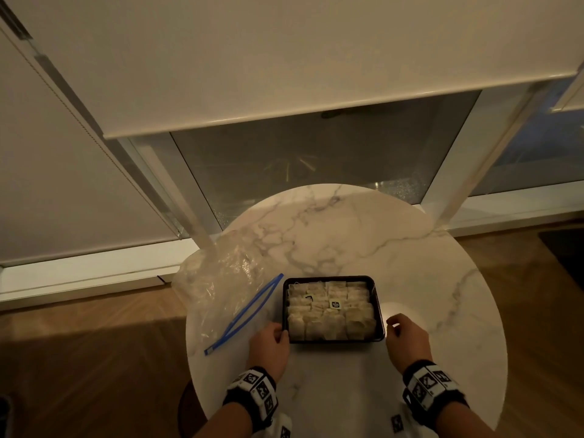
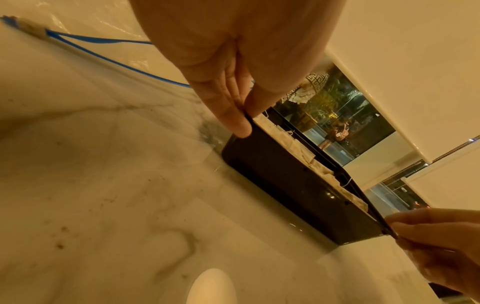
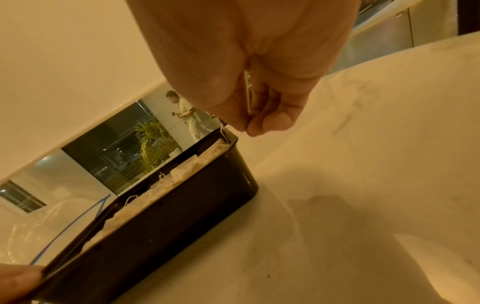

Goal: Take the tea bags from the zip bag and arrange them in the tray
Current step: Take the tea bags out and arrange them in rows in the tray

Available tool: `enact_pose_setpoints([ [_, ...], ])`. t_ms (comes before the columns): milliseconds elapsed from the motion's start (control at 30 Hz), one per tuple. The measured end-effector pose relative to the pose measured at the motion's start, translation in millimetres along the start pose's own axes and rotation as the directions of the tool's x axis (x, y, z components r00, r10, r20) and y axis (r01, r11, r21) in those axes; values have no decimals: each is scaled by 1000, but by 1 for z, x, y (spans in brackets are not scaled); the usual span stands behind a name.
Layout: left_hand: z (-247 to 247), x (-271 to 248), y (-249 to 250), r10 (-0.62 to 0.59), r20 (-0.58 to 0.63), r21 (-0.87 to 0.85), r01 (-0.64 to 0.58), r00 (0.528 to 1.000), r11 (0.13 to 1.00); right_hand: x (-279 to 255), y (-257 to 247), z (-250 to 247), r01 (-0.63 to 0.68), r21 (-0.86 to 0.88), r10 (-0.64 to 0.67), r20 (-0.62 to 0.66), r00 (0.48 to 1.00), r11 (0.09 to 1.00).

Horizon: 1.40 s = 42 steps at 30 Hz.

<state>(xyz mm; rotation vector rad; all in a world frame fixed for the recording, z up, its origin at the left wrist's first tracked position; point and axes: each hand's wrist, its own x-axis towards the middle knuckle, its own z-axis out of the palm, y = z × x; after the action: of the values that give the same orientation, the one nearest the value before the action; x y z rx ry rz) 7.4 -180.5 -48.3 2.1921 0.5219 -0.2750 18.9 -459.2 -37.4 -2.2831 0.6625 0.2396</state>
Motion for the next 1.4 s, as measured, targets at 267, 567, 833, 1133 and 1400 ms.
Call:
enact_pose_setpoints([
  [267, 32, -10, 21, 33, 18, -64, -32, 999, 997, 3, 17, -11, -106, 130, 109, -11, 994, 986],
  [567, 54, -10, 37, 49, 78, -90, -42, 996, 995, 17, 35, -30, -254, 375, 261, 34, 965, 892],
  [833, 62, -10, 49, 88, 38, -23, -87, 995, 996, 26, 41, -39, -248, 384, 254, 36, 967, 889],
  [1133, 79, -34, 83, 511, 213, 480, -545, 833, 688, 3, 23, -35, 383, -322, -436, -107, 894, 866],
  [1400, 103, -29, 87, 326, 379, 649, -500, 866, 573, -1, 4, -34, 407, -635, -226, 350, 909, 656],
])
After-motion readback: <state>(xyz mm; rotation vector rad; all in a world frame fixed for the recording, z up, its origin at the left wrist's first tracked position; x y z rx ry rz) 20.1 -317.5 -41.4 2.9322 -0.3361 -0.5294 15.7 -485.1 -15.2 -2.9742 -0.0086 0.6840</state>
